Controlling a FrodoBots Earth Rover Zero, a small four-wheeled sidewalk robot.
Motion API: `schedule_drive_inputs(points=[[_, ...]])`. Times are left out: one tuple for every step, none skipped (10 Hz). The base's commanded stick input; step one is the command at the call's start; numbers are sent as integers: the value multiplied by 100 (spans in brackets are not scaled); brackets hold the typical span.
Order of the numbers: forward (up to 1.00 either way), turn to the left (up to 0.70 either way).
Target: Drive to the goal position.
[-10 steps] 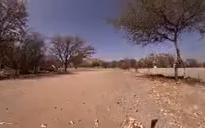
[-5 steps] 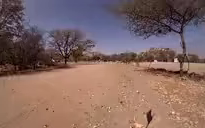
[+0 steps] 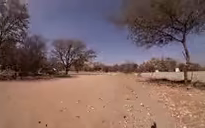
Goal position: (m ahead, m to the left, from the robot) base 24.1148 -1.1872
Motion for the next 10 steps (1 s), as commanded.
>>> schedule_drive_inputs(points=[[50,0],[50,0],[50,0],[50,0],[50,0],[50,0],[50,0],[50,0],[50,0],[50,0]])
